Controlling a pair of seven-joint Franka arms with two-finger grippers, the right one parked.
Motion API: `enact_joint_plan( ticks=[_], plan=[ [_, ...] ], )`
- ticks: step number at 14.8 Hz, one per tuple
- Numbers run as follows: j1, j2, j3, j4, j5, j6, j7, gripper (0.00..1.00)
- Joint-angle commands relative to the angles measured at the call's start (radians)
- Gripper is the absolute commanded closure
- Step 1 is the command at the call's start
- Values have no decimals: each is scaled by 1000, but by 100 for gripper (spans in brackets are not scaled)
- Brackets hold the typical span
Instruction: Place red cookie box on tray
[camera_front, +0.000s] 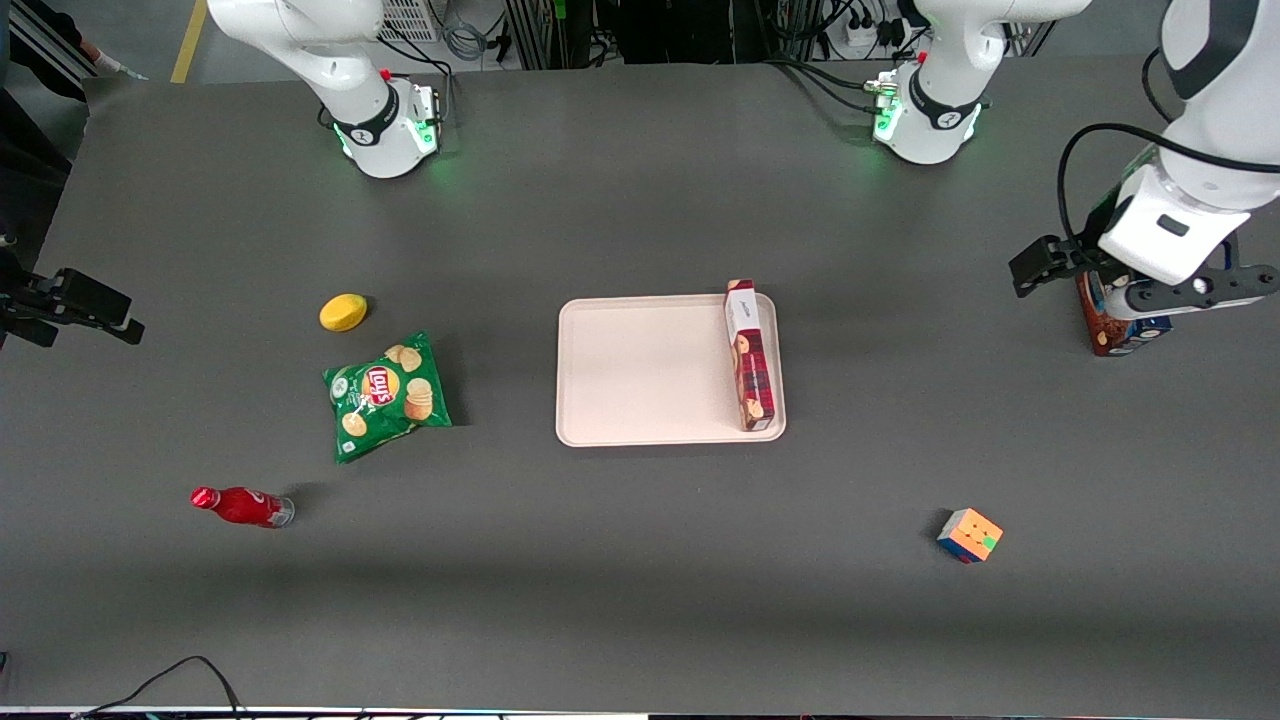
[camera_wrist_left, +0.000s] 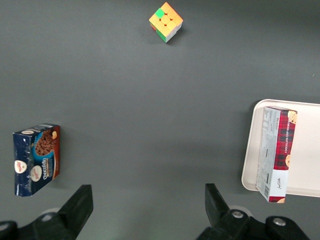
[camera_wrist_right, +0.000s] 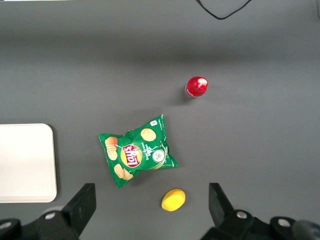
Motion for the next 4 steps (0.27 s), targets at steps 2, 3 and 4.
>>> enact_joint_plan(
  ticks=[2,3,4],
  plan=[
    [-16,-27,26,-27,-13,18,31,0],
    [-16,-27,26,-25,-14,18,33,0],
    [-16,-29,26,-16,-14,16,33,0]
  ],
)
